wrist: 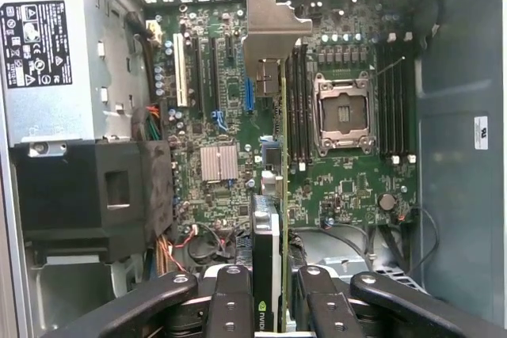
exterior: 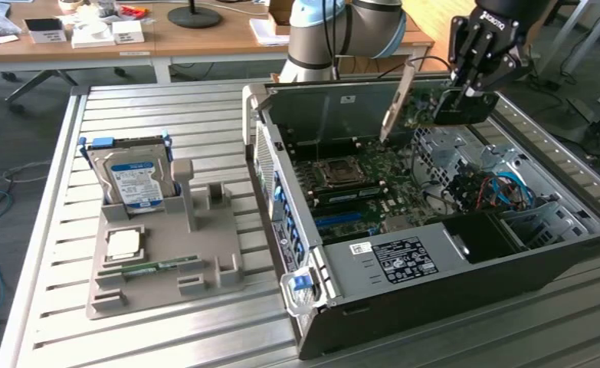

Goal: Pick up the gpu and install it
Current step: 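Insert the gpu into the slot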

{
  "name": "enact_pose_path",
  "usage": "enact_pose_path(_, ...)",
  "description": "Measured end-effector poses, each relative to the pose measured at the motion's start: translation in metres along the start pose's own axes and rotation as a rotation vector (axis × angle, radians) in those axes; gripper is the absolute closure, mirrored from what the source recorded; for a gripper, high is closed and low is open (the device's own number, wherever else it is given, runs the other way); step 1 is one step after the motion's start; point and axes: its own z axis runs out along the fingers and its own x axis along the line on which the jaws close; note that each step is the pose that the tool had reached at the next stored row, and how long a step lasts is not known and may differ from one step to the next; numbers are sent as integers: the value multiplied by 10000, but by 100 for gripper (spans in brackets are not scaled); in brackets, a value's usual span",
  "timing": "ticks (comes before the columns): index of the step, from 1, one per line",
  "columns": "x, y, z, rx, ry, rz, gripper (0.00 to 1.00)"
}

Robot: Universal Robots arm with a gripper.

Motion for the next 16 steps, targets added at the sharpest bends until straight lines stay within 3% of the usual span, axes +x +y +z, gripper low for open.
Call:
enact_pose_path(5, 3, 31, 18, 204, -54, -80, 73)
enact_pose_path(9, 6, 73, 24, 216, -74, -81, 73)
enact_pose_path(14, 8, 96, 26, 204, -306, -83, 73)
enact_pose_path(16, 7, 98, 28, 202, -334, -80, 73)
